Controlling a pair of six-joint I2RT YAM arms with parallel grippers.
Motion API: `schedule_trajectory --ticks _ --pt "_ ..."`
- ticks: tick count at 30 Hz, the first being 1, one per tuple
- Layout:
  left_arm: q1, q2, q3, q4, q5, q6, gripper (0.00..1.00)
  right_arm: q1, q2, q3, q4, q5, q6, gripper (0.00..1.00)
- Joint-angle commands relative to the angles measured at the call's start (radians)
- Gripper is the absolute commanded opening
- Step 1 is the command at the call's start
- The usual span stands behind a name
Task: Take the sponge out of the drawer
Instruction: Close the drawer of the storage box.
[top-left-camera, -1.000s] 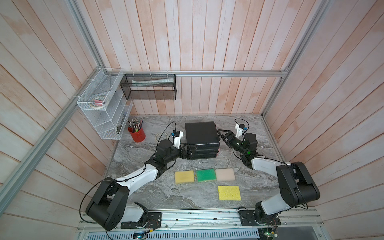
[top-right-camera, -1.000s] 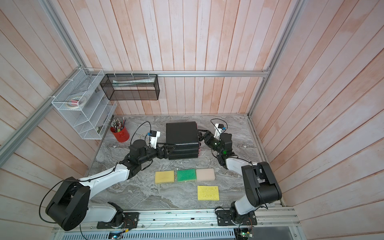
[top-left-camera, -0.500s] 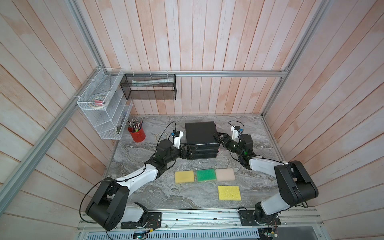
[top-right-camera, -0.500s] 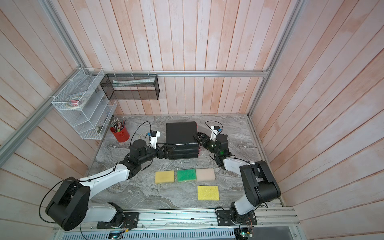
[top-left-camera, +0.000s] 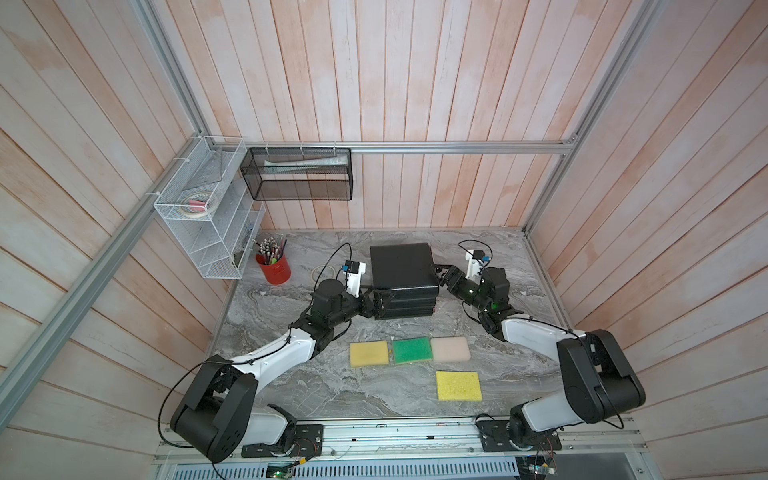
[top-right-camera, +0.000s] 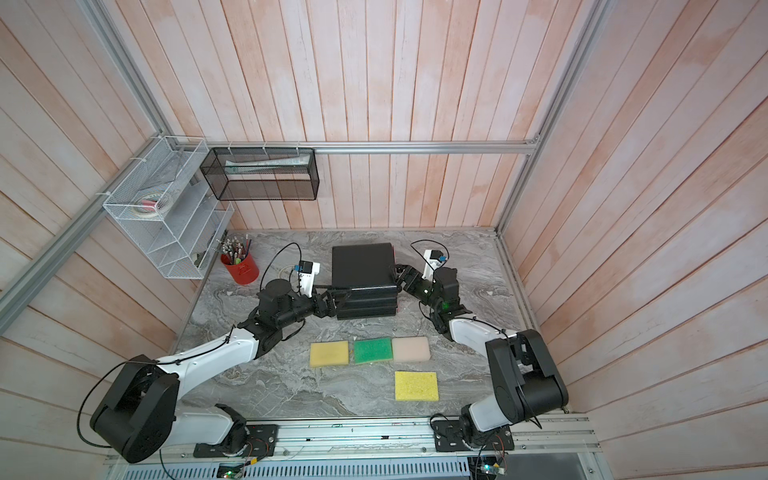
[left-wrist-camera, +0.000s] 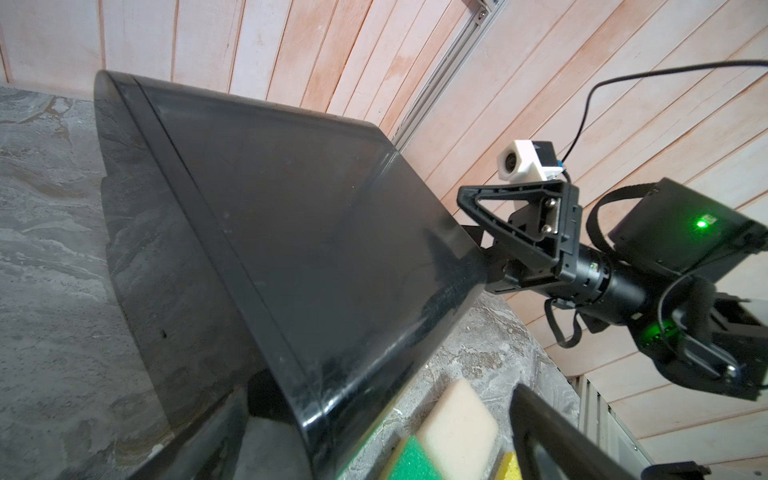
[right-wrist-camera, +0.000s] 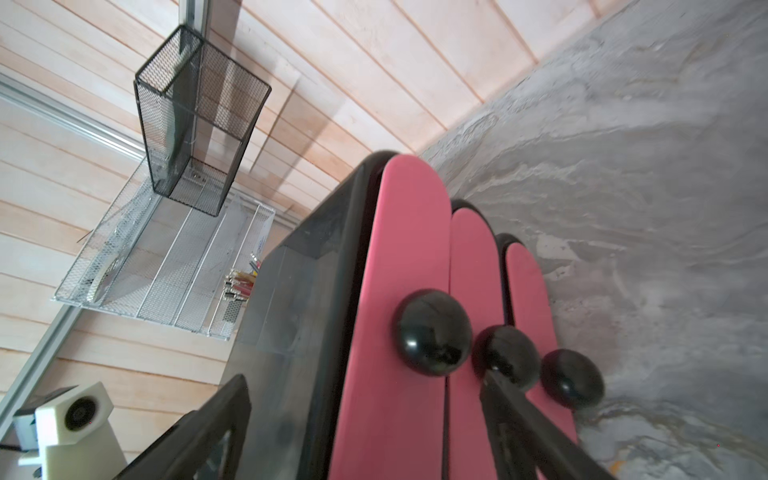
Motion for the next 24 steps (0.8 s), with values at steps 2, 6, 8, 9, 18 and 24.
schedule_trajectory --ticks 2,6,8,9,18,24 --pt "-0.010 -0.020 -0.009 0.017 0.007 0.006 1.00 -0.034 -0.023 0.000 -0.079 0.067 -0.058 0.89" --pt "-0.009 -0.028 -0.010 0.009 0.007 0.008 1.00 -0.049 0.024 0.013 -0.036 0.017 -0.047 0.89" --pt "-0.009 -0.041 -0.012 0.003 0.000 0.009 1.00 -0.051 0.037 0.012 -0.021 0.010 -0.045 0.89" --pt "-0.008 -0.048 -0.014 -0.005 -0.005 0.012 1.00 -0.054 0.038 0.009 -0.022 0.014 -0.045 0.89" --pt "-0.001 -0.131 -0.033 -0.047 -0.050 0.027 1.00 -0.191 0.028 -0.069 -0.063 0.026 -0.039 0.84" --pt "0.000 -0.151 -0.036 -0.060 -0.059 0.027 1.00 -0.194 0.158 -0.005 -0.131 0.016 -0.088 0.80"
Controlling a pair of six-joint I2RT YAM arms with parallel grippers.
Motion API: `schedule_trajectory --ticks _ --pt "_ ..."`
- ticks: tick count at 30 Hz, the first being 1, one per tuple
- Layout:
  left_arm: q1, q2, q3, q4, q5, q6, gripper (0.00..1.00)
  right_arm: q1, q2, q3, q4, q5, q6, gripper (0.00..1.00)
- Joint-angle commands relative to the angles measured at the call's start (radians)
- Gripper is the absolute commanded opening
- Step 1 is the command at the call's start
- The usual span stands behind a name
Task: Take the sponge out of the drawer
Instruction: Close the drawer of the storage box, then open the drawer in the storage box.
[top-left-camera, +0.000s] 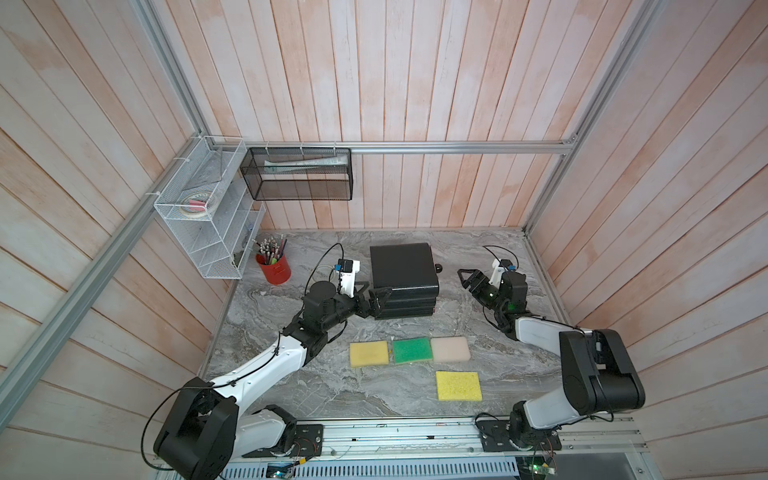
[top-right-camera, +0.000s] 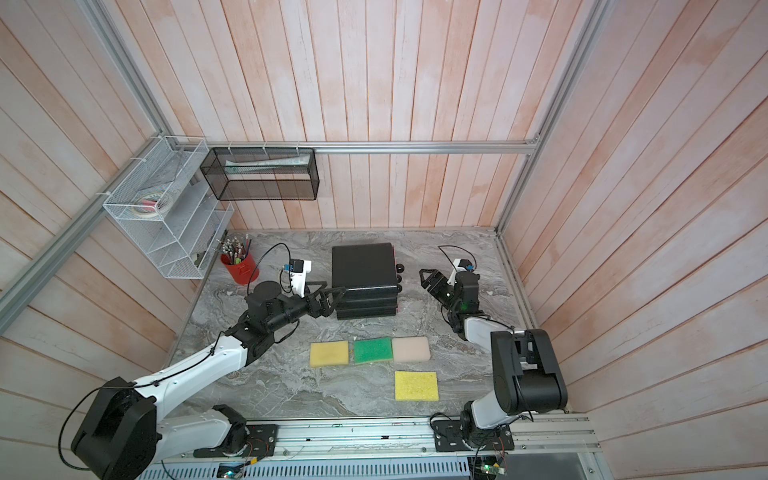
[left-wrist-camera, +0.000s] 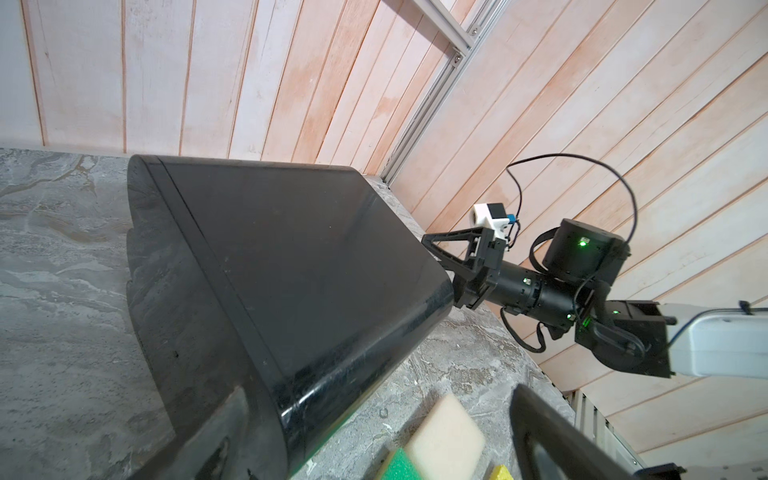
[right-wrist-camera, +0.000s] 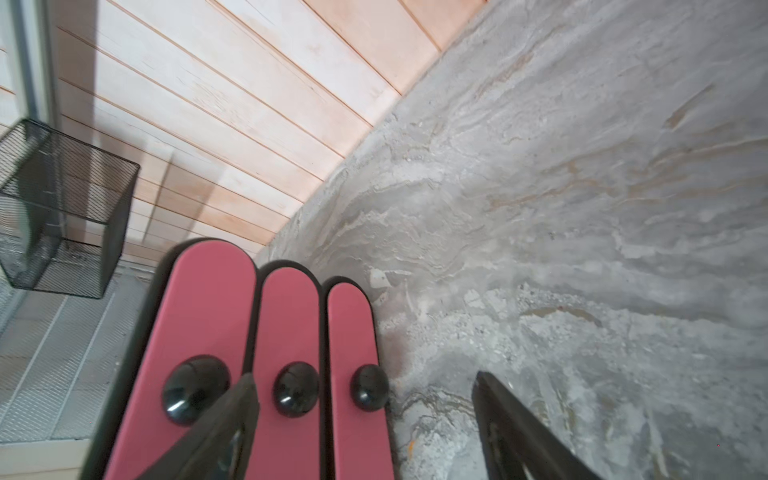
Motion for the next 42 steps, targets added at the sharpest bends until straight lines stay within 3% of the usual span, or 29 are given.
schedule_trajectory --ticks 1,8,15,30,42 --pt "0.005 -0.016 -0.022 -0.018 -0.020 0.014 1.00 0.009 0.098 0.050 -0.061 -0.021 -0.037 0.79" --pt "0.005 -0.021 -0.034 -0.016 -0.017 0.008 1.00 0.042 0.292 0.081 0.119 -0.148 0.072 0.68" --pt "0.004 -0.010 -0.038 -0.009 -0.017 0.004 1.00 0.078 0.375 0.094 0.253 -0.194 0.158 0.62" --pt "0.003 -0.025 -0.059 0.001 -0.001 -0.002 1.00 0.121 0.452 0.077 0.421 -0.225 0.293 0.49" --pt "0.004 -0.040 -0.067 -0.003 -0.005 -0.001 1.00 0.137 0.480 0.085 0.443 -0.211 0.323 0.34"
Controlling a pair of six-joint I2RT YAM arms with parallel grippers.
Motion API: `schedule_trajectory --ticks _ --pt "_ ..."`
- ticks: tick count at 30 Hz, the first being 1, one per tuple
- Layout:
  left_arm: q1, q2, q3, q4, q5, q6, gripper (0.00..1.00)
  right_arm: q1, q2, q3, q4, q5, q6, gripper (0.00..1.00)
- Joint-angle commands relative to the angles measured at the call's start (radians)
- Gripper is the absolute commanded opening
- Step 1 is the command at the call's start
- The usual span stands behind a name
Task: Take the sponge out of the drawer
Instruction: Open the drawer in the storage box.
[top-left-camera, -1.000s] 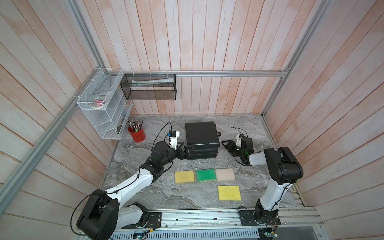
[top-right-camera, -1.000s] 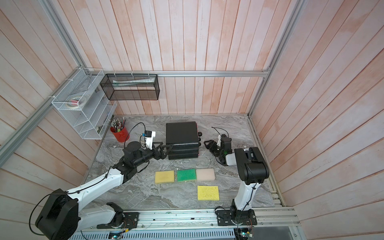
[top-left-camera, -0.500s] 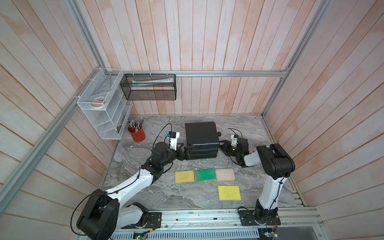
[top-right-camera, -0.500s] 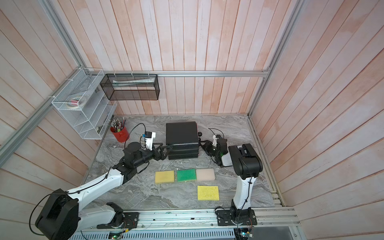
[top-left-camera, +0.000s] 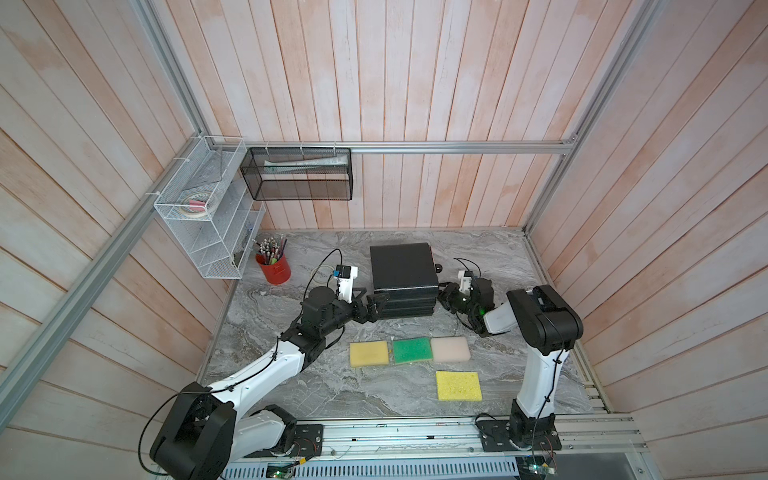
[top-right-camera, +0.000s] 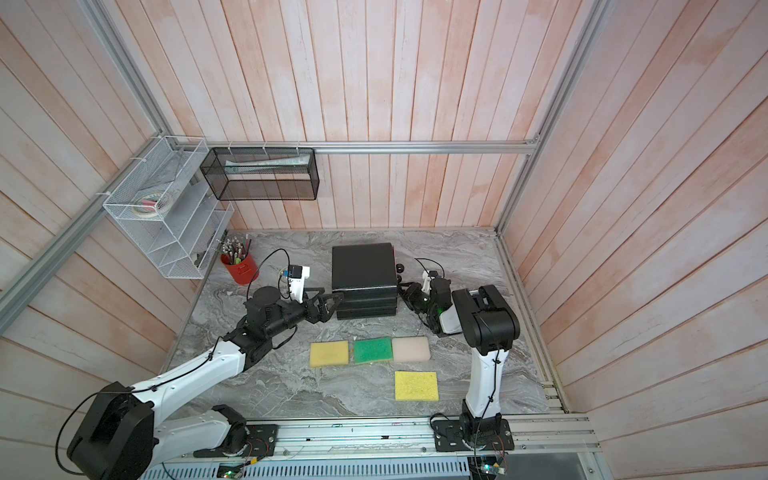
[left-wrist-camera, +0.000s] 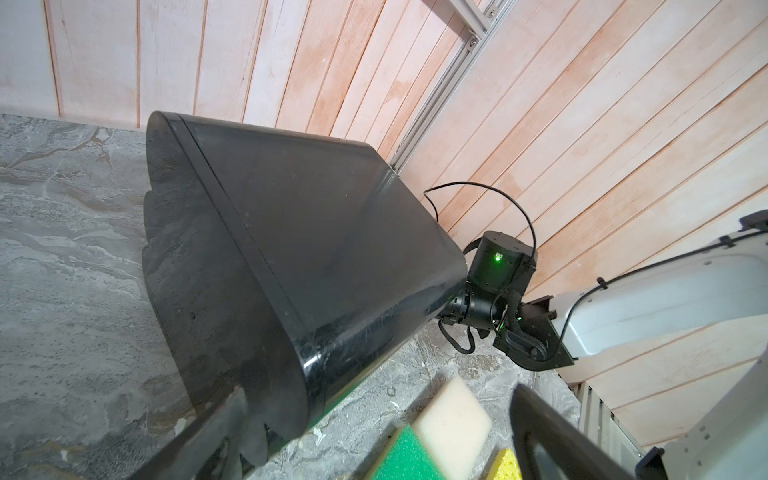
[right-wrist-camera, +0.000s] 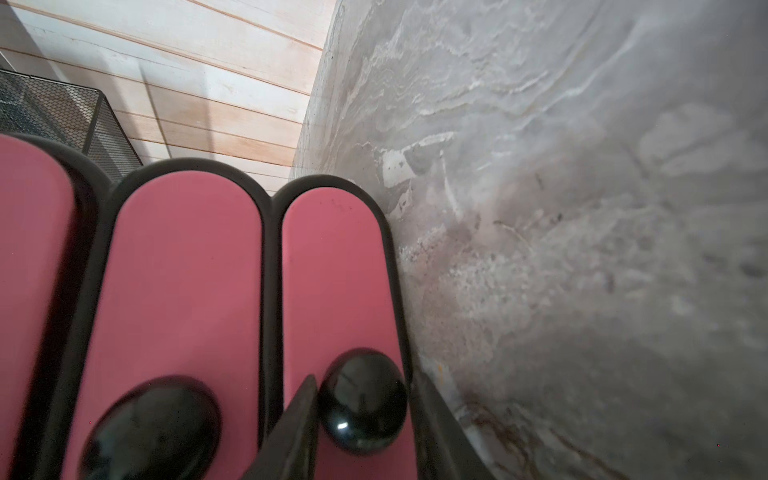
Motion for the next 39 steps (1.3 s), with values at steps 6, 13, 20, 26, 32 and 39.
schedule_trajectory --ticks 6,13,20,26,32,39 --pt "0.004 -0.009 -0.014 0.007 -0.001 0.003 1.00 0.007 0.037 0.009 0.046 -0.001 0.019 0.18" --pt "0.004 -0.014 -0.015 0.002 -0.006 -0.002 1.00 0.008 0.023 0.002 0.038 0.010 0.007 0.15" --pt "0.004 -0.019 -0.015 -0.004 -0.012 -0.004 1.00 0.006 0.028 0.005 0.038 0.007 0.005 0.14" --pt "0.004 -0.036 -0.015 -0.019 -0.017 0.002 1.00 -0.014 -0.001 -0.033 0.034 0.048 -0.002 0.12" --pt "0.005 -0.044 -0.018 -0.028 -0.025 0.007 1.00 -0.101 -0.099 -0.109 -0.030 0.114 -0.062 0.11" --pt "0.004 -0.034 -0.011 -0.028 -0.023 0.008 1.00 -0.199 -0.213 -0.156 -0.150 0.201 -0.149 0.11"
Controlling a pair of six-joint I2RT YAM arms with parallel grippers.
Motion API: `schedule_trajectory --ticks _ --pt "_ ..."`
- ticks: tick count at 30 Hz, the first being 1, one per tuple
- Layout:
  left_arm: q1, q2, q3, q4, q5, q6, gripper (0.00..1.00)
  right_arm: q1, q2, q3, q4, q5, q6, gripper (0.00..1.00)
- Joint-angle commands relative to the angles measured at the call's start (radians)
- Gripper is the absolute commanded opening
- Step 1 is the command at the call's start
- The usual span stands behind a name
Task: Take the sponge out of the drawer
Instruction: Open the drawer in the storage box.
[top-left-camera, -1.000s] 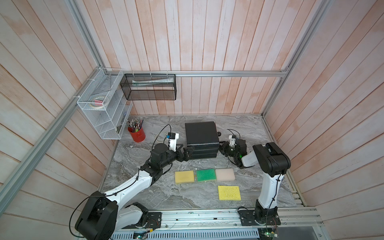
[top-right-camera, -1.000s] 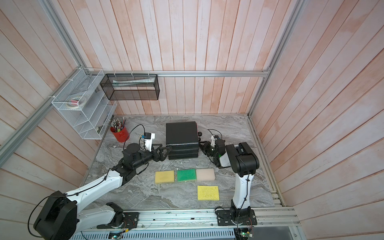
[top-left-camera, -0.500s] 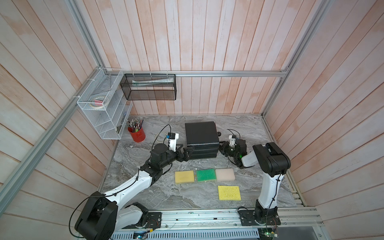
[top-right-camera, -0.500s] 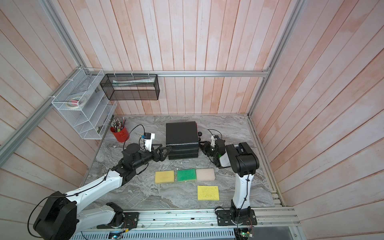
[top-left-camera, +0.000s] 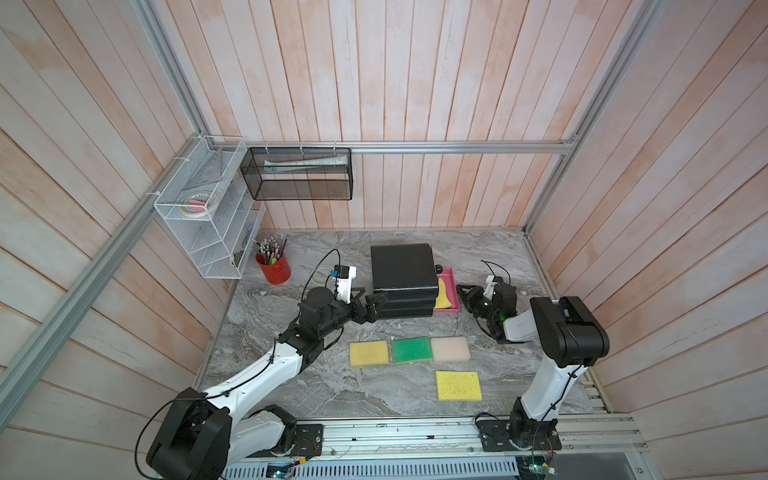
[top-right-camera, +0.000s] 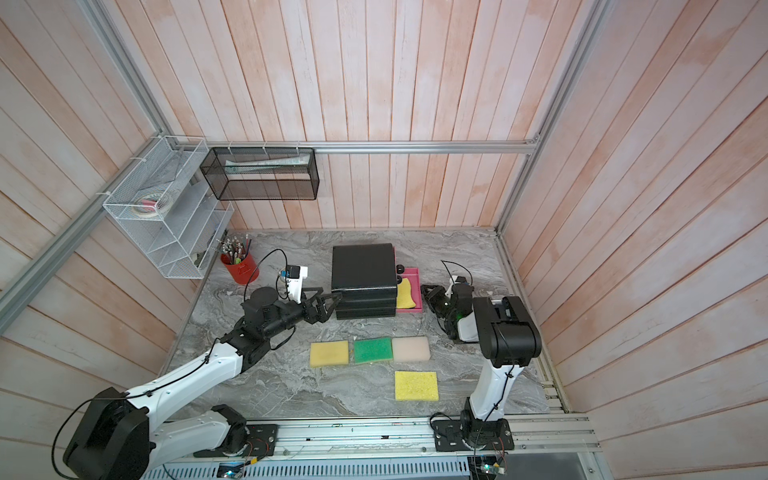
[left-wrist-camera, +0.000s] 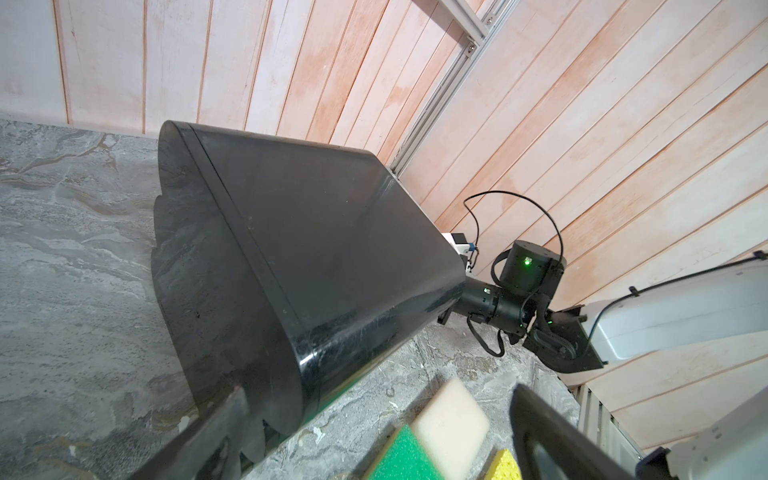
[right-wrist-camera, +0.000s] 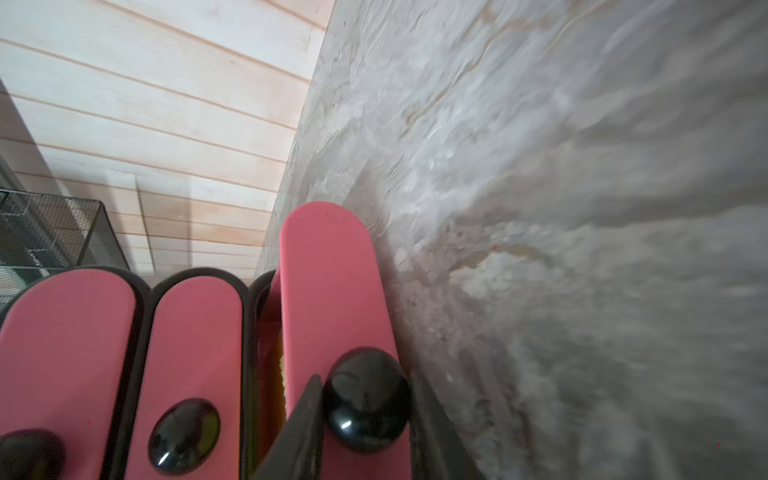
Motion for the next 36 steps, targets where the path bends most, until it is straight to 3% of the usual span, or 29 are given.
schedule_trajectory --ticks 1,11,16,21,26,29,33,36 --pt "0.005 -0.002 -0.006 -0.004 -0.014 0.008 1.00 -0.026 -0.045 -0.004 -0.077 0.073 -0.082 0.11" --pt "0.005 -0.006 -0.010 -0.008 -0.018 0.011 1.00 -0.089 -0.059 0.005 -0.147 0.104 -0.133 0.13" --pt "0.005 0.003 -0.011 0.000 -0.012 0.008 1.00 -0.089 -0.044 0.026 -0.148 0.071 -0.146 0.24" --pt "0.005 -0.007 -0.018 0.000 -0.015 0.008 1.00 -0.085 -0.140 0.005 -0.217 0.172 -0.185 0.47" --pt "0.004 -0.008 -0.022 0.001 -0.018 0.010 1.00 -0.024 -0.359 0.020 -0.415 0.417 -0.335 0.58" --pt "0.005 -0.006 -0.025 0.015 -0.016 0.007 1.00 0.036 -0.426 0.106 -0.575 0.477 -0.449 0.64" --pt "0.004 -0.007 -0.034 0.029 -0.010 0.000 1.00 0.080 -0.350 0.267 -0.806 0.400 -0.565 0.65" --pt "0.004 -0.019 -0.042 0.029 -0.011 -0.001 1.00 0.144 -0.273 0.347 -0.915 0.436 -0.631 0.65"
